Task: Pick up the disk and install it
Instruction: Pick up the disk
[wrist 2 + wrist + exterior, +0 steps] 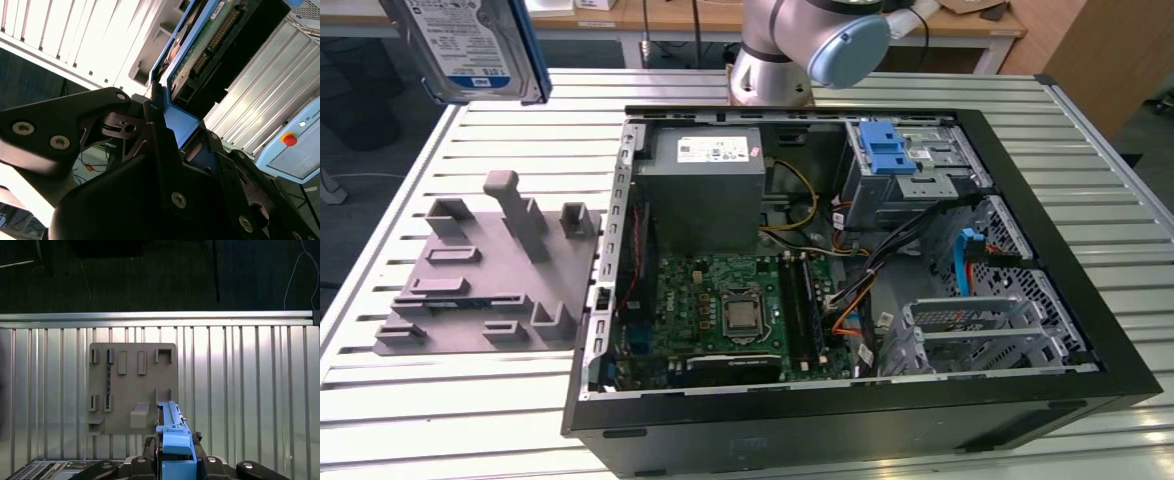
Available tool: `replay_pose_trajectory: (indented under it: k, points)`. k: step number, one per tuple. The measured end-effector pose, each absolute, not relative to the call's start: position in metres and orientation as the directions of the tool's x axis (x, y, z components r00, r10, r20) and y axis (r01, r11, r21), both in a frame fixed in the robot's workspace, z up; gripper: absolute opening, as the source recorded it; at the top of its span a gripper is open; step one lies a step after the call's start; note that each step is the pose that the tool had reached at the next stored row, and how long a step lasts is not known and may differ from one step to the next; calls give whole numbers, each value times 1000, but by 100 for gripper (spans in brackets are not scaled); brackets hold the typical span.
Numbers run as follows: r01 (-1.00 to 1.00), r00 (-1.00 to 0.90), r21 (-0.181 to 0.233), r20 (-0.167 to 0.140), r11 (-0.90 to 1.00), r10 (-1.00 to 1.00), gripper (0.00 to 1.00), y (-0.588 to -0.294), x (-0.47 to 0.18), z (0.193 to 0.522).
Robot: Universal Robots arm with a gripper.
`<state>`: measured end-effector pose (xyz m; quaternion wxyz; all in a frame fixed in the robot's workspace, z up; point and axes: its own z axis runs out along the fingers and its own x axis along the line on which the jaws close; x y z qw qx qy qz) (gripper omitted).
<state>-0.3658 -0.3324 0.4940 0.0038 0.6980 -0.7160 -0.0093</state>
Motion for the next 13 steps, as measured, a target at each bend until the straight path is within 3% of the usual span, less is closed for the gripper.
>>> replay_pose_trajectory:
  k: [13]
  points:
    - [-1000, -26, 19, -5, 25, -1000, 36, -343, -365, 494]
